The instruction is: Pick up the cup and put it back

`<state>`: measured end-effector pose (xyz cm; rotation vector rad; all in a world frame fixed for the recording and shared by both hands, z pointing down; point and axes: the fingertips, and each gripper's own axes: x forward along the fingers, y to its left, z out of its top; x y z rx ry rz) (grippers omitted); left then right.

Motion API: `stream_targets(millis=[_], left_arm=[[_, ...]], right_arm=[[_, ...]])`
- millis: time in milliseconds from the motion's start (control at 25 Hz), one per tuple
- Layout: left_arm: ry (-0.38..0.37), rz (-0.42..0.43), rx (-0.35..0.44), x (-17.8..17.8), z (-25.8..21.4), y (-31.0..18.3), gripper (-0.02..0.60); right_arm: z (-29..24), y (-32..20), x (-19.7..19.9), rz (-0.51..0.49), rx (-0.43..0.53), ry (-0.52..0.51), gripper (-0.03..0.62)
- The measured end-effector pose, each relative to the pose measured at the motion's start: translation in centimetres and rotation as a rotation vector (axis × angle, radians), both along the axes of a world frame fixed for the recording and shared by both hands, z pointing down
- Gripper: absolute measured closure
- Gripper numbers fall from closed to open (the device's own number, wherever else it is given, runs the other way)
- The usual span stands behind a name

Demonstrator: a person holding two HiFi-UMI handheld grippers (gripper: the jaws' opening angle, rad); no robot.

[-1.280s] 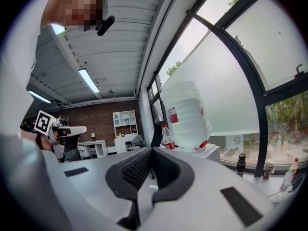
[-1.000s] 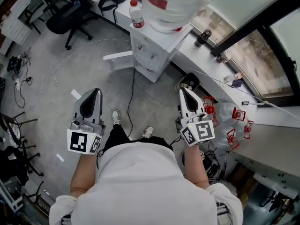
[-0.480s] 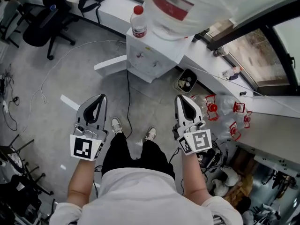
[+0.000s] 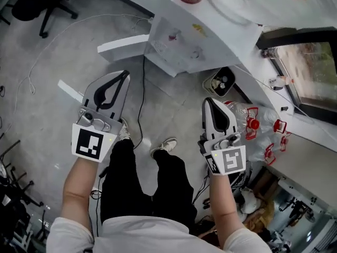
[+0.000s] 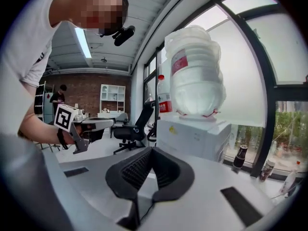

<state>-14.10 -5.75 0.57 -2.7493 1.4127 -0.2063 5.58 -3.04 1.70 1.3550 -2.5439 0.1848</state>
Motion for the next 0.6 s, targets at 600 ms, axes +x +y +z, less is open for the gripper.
stream_targets(millis=[600], left_arm=[[-0.010,-0.039,-0.008,-1.0,27.7,-3.9,0.558]], right_arm=[[28.5,-4.8,0.2,-0.045,0.099,0.064,0.574]])
